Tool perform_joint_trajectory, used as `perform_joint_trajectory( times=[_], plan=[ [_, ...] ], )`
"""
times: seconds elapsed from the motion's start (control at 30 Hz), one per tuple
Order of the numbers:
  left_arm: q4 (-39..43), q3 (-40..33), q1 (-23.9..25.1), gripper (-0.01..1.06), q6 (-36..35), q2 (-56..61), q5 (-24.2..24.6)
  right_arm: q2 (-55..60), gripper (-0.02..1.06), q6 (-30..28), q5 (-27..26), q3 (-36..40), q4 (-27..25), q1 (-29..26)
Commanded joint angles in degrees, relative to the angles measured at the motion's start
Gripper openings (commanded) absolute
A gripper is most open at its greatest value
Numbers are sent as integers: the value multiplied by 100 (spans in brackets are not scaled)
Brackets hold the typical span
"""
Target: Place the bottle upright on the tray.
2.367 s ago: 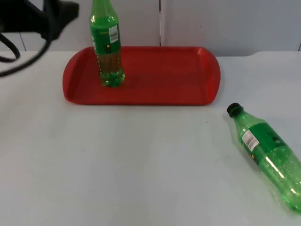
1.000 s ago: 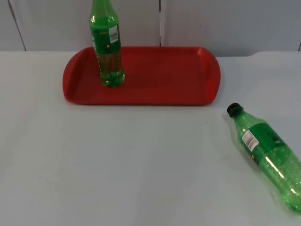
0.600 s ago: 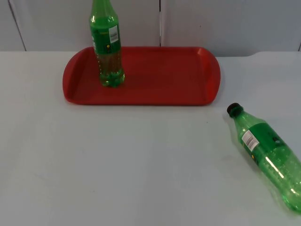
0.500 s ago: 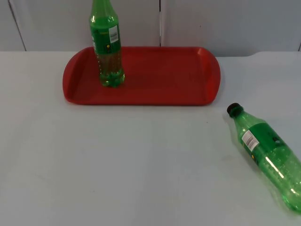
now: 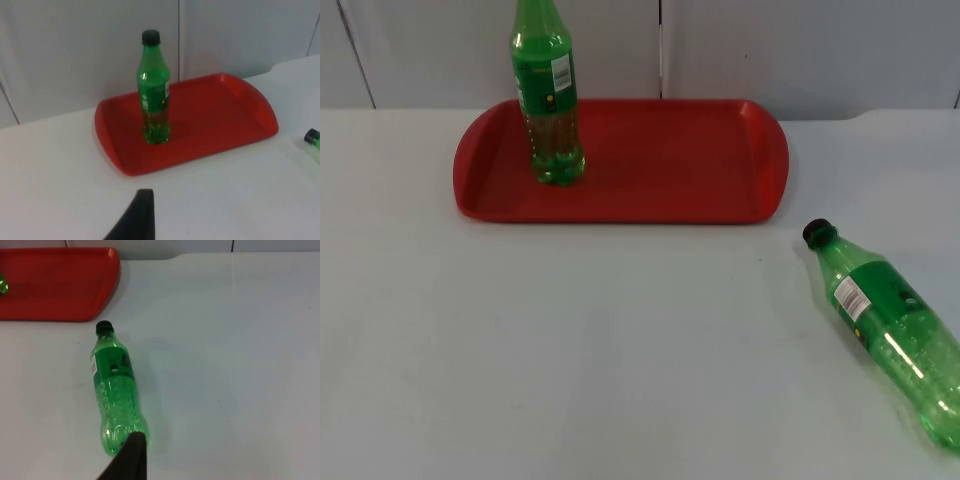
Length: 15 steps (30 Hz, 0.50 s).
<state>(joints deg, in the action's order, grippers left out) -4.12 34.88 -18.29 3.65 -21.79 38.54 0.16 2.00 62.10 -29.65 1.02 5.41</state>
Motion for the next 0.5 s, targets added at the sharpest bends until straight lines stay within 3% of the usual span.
perform_joint_trajectory(
  times=[0.0,0.47],
  plan=[
    [186,-73,-31,105,-153,296,248,-16,105,-27,-42,4,-12,-2],
    [542,-96,-31,105,-421,1672,1489,-16,105,-27,-42,4,-12,-2]
  ],
)
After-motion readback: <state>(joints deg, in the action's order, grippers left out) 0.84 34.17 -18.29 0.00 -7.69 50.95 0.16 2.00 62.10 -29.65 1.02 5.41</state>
